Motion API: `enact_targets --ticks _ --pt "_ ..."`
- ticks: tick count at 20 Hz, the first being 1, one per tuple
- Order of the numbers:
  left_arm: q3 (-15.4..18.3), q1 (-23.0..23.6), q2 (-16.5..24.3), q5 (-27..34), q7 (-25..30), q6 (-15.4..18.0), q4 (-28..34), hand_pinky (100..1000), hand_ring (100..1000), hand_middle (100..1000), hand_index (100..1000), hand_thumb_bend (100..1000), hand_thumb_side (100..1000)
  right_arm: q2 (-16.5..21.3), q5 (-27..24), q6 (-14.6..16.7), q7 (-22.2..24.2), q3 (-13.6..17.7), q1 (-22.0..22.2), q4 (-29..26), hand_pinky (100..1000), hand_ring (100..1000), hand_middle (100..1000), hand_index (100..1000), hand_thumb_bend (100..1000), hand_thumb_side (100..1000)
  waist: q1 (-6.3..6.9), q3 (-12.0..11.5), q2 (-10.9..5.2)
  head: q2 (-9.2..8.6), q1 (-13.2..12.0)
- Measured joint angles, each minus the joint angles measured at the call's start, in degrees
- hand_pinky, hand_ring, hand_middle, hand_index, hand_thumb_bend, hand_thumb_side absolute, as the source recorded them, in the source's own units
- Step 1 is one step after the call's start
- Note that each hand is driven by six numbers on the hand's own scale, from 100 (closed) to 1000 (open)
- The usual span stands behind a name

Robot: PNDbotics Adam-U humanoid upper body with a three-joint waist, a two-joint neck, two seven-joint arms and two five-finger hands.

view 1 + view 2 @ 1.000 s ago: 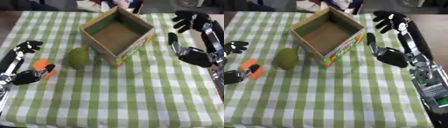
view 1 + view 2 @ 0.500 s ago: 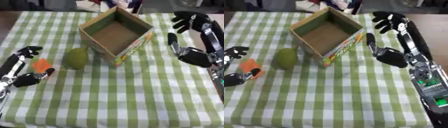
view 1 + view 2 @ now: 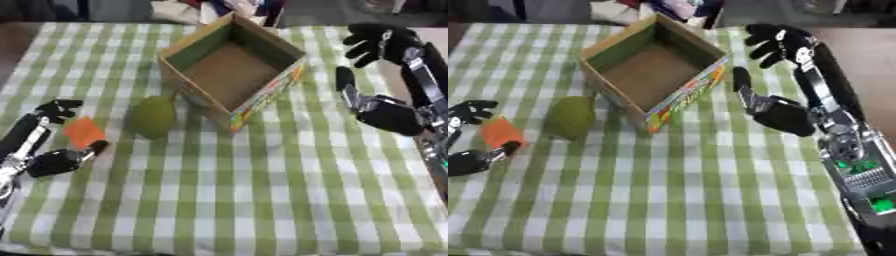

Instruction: Pick up objects on the table and place them in the box.

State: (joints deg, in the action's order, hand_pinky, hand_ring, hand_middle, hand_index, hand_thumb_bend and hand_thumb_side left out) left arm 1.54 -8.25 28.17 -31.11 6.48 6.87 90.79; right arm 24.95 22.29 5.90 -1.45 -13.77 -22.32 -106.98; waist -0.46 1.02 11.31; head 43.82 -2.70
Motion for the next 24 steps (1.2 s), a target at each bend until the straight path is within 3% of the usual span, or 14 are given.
enact_targets --ticks 24 --pt "0.3 -0.5 0.0 -1.5 -1.3 -2.8 -4.1 789 795 811 889 544 554 0.0 0.0 0.1 0.0 0.0 0.1 0.0 586 666 695 860 140 368 0.01 0.1 0.01 0.00 0.0"
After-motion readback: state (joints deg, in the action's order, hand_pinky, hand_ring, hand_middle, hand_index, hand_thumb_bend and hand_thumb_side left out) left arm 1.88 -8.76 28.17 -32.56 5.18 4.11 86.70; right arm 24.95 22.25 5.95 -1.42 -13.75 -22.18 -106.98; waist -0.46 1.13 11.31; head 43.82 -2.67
